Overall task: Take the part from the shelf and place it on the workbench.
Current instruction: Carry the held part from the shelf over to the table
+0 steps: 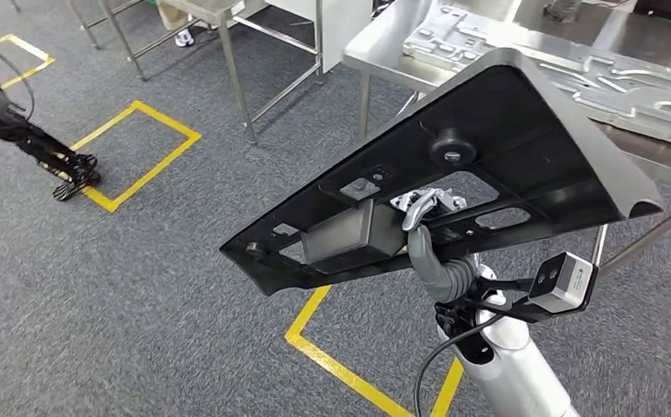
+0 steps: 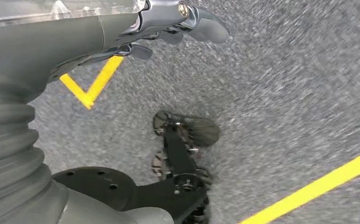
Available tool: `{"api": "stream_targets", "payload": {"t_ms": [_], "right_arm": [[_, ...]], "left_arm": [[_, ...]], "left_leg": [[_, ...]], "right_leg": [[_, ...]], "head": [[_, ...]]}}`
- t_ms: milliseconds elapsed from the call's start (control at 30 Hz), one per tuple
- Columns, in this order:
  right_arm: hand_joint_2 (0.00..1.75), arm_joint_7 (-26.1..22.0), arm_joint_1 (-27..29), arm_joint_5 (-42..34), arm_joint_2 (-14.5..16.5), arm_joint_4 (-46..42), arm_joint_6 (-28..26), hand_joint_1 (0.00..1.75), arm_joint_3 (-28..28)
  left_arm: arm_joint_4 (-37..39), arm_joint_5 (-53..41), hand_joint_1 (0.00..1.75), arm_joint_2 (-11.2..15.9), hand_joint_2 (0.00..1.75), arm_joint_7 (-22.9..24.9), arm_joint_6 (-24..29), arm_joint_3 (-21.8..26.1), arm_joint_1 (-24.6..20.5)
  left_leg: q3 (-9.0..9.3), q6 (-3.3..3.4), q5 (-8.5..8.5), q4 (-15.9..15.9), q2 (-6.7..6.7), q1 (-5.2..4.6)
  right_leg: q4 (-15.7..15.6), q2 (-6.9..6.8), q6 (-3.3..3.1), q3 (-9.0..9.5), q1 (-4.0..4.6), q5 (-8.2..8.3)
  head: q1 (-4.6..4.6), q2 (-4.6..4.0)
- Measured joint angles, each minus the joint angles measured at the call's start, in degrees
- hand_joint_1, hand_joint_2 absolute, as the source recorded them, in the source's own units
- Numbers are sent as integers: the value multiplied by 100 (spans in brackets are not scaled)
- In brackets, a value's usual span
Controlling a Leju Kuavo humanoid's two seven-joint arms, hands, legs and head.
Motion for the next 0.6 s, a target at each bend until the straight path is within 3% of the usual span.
{"api": "stream_targets", "payload": {"t_ms": [33, 100, 167, 233, 267, 300, 367, 400, 433, 500, 567, 600], "right_arm": [[175, -2, 1, 3, -1, 0, -13, 175, 3], [175, -1, -3, 4, -1, -3, -24, 175, 5], [175, 4, -11, 4, 7, -4, -21, 175, 10], [175, 17, -7, 4, 14, 7, -16, 175, 18], [175, 24, -3, 4, 14, 17, -15, 175, 21], [175, 31, 1, 4, 14, 28, -13, 175, 24], [175, 38, 3, 4, 14, 42, -10, 175, 31], [175, 39, 3, 4, 15, 44, -7, 175, 33], [175, 39, 2, 5, 16, 46, -2, 175, 35], [175, 39, 7, 6, 19, 51, 12, 175, 36], [175, 39, 18, 7, 19, 50, 22, 175, 27], [175, 38, 20, 5, 19, 46, 26, 175, 15]], "left_arm": [[0, 15, 0, 5, 175, 38, 15, -1, -5], [0, 31, 0, 9, 175, 114, 34, -2, -16], [0, 33, 0, 12, 175, 170, 52, -5, -15], [0, 36, 0, 14, 175, 197, 79, -8, 8], [0, 36, 0, 14, 175, 205, 89, -11, 20], [0, 33, 0, 13, 175, 211, 94, -19, 29], [0, 28, 0, 11, 175, 200, 85, -40, 30], [1, 26, 0, 17, 175, 182, 74, -51, 27], [2, 25, 0, 22, 175, 158, 59, -63, 26], [4, 25, 0, 31, 175, 118, 33, -93, 26], [4, 25, 0, 29, 175, 103, 15, -120, 17], [3, 25, 0, 30, 175, 103, 10, -128, 8]], "left_leg": [[13, -31, -10, 1, 48, 7], [-8, -102, -115, 106, -78, 39], [-223, -154, -438, 624, -371, 63], [-593, -167, -786, 1430, -500, 65], [-721, -162, -835, 1681, -516, 65], [-747, -147, -764, 1705, -523, 65], [-491, -93, -353, 1091, -610, 64], [-309, -51, -171, 670, -768, 67], [-162, -24, -44, 322, -909, 69], [-51, 15, 7, 33, -1076, 51], [-31, 58, 49, -30, -948, 47], [-13, 95, 78, -76, -876, 62]], "right_leg": [[-6, 70, -39, -8, -1, 9], [-27, 187, -106, -10, -16, 33], [-40, 295, -155, -7, -38, 53], [-39, 424, -178, -11, -29, 59], [-36, 500, -182, -10, -22, 61], [-33, 573, -182, -7, -16, 63], [-28, 718, -175, 4, -9, 67], [-25, 783, -164, 1, -6, 69], [-19, 850, -142, -13, -10, 76], [-20, 976, -68, -66, -45, 104], [-39, 1084, 11, -98, -74, 137], [0, 1028, 38, -122, -62, 104]], "head": [[1, 0], [-4, 0], [-15, 0], [-20, 0], [-21, 0], [-21, 0], [-22, 0], [-18, 0], [-14, 0], [-7, 0], [-8, 0], [1, 0]]}}
